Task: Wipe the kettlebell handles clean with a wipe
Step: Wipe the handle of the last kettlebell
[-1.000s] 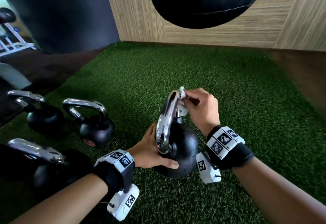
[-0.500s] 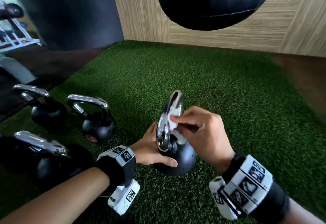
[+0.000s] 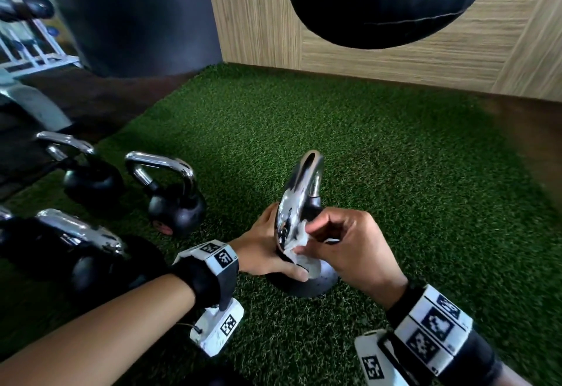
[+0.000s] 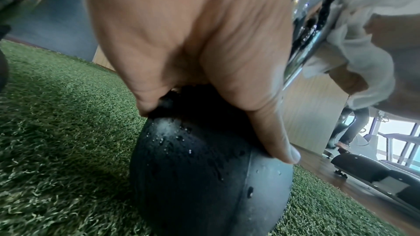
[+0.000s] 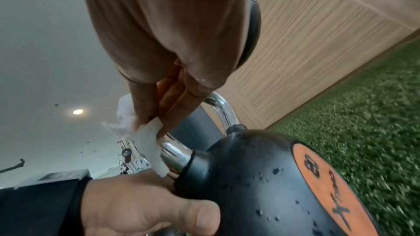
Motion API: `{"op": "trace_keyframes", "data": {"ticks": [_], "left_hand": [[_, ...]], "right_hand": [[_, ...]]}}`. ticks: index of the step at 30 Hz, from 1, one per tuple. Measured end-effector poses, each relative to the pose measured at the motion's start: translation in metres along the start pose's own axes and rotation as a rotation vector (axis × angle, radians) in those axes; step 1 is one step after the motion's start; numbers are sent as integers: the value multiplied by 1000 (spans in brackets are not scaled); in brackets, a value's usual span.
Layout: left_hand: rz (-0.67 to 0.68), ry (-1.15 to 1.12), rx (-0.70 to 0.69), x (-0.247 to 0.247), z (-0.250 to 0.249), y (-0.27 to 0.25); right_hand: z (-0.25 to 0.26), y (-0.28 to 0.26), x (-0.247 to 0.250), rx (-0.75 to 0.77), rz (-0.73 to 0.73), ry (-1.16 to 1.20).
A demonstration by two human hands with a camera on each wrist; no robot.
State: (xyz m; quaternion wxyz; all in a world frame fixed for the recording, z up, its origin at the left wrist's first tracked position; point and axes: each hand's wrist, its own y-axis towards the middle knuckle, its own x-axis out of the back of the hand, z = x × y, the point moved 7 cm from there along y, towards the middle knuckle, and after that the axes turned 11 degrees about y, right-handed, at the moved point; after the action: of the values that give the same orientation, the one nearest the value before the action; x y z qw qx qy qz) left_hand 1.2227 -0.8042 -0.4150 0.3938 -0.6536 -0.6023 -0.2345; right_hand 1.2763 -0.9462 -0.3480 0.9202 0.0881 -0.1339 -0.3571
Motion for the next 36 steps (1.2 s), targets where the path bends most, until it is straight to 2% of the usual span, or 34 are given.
{"op": "trace_keyframes", "data": {"ticks": [4,8,11,15,17,21,25,27,29,32,34,36], "left_hand": [[-40,-13,82,-2,12,3],[-49,98,84,0,13,6],[-17,146,27,-2,10,8],[-31,75,39,-3,12,8],[-34,74,36,-2,14,9],[-57,96,-7,-3,14,10],[-83,71,3,-1,15,10],[-90,68,11,-1,15,8],[-72,18,33,-2,16,7],[15,155,46,-6,18,10],[-36,183,73,-2,19,8],[-103,123,62,2,17,6]], "right_hand": [[-16,-6,-1,-29,-66,-154],[-17,-1,3,2,-22,-219],[-9,19,4,46,82,-201],[-8,38,-18,17,354,-415],[-10,43,-19,-1,387,-415],[-12,47,-16,-126,475,-181],[-12,49,-20,-115,495,-221],[-13,48,-21,-153,505,-95],[-14,45,-20,-207,519,129],[-18,42,-20,-263,446,482],[-19,43,-22,-258,352,735],[-21,46,-24,-244,267,883]]}}
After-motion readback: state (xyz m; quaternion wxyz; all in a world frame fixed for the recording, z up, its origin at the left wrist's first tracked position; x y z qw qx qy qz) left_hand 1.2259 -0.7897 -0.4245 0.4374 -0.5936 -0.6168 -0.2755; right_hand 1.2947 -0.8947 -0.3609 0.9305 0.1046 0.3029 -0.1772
